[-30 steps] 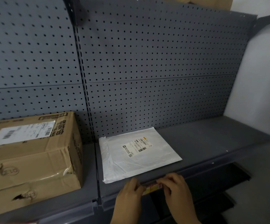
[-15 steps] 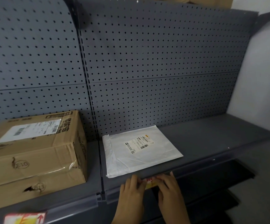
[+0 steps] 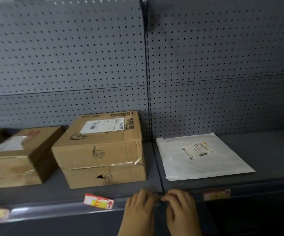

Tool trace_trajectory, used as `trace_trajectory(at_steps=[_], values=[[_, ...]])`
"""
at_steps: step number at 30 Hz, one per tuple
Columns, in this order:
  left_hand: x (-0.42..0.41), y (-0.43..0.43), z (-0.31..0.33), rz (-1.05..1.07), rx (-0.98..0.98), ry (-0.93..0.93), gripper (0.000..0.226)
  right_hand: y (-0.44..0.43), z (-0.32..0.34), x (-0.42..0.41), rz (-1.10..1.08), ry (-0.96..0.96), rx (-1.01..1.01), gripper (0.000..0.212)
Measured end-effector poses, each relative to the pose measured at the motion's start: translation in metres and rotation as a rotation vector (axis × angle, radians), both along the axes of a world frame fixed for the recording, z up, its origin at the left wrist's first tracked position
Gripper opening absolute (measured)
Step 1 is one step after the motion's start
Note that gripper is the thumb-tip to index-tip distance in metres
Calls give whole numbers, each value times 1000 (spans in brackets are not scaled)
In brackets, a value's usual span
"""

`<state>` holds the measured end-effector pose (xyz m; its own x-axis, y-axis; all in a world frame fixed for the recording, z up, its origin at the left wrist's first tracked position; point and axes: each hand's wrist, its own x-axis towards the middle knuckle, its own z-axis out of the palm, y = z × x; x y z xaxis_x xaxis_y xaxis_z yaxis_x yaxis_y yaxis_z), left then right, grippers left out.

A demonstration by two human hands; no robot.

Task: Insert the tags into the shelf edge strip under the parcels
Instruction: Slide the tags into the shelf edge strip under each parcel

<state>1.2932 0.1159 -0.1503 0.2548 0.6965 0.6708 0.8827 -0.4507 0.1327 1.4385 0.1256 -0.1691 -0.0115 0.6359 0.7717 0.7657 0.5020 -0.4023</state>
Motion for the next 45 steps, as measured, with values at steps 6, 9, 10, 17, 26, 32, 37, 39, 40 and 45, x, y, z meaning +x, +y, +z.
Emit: trace_trajectory(at_steps=[6,9,10,17,26,32,37,39,40,45], values=[[-111,-18,-12,26,31,-17,26,-2,-3,-100,107,-27,-51,32],[-162,-16,-7,56,-12,-76,26,-1,-9,-132,98,-42,-120,28],[-173,-13,-5,55,-21,-73,27,-1,-11,-140,97,-52,-138,23],[-191,4,7,14,-115,-206,27,-3,-9,-157,58,-68,-226,22],[-190,8,-5,-60,-168,-318,8,-1,8,-153,100,-196,-342,53],[-187,5,-5,11,-169,-34,11,2,9,-146,98,-272,-280,46],[-176,4,-10,67,-77,35,11,4,8,-136,98,-355,-264,54],[-173,4,-11,78,-6,51,19,5,7,-136,100,-353,-276,53],[-171,3,-11,84,13,63,20,5,7,-137,100,-348,-281,51],[-165,3,-16,160,21,68,25,2,0,-136,86,-272,-269,45]])
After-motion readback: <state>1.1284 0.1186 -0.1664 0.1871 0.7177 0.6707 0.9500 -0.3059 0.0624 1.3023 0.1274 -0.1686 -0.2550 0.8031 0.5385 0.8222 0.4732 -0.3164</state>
